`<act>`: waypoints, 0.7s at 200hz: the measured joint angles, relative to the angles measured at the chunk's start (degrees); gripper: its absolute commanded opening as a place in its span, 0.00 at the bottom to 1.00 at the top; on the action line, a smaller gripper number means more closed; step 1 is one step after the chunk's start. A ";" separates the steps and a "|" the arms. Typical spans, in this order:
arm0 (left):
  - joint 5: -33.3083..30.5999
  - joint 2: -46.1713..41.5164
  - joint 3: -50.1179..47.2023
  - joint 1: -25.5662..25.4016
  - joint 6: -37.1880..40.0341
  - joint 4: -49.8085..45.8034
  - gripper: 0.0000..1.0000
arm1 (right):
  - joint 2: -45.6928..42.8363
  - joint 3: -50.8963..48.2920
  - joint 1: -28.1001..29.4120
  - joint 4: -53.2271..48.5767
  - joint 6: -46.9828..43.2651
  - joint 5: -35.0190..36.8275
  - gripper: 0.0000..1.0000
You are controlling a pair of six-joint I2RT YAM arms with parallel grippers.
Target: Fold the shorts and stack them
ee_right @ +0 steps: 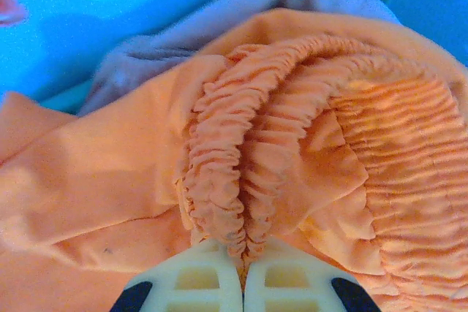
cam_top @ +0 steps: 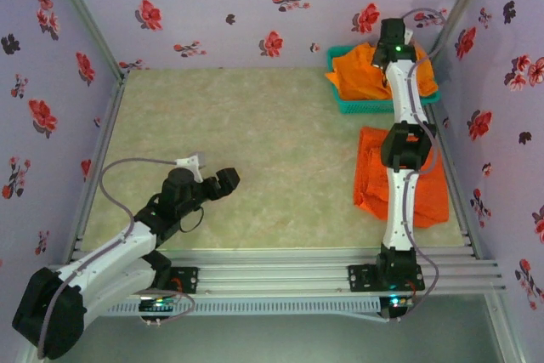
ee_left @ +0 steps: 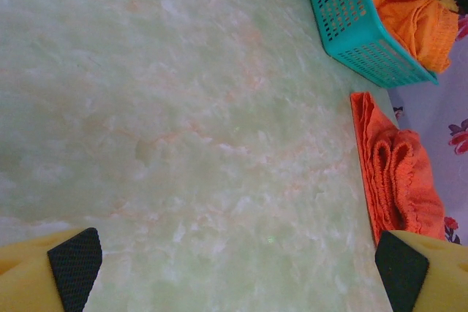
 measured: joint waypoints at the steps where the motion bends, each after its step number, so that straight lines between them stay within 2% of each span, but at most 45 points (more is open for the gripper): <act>1: 0.00 0.00 0.00 0.00 -0.02 0.00 0.99 | -0.15 0.00 0.11 0.00 -0.07 -0.07 0.00; 42: 0.02 -1.55 0.00 0.00 -0.52 -0.04 0.99 | -11.15 -0.11 5.90 1.64 -0.28 -4.81 0.00; 87: 0.04 -4.07 0.00 0.00 -0.55 -0.11 0.99 | -24.98 0.09 14.25 8.90 -0.31 -16.65 0.00; 140: -0.04 -7.23 0.00 0.00 -0.52 -2.45 0.99 | -28.44 0.09 27.63 9.35 -5.11 -30.05 0.00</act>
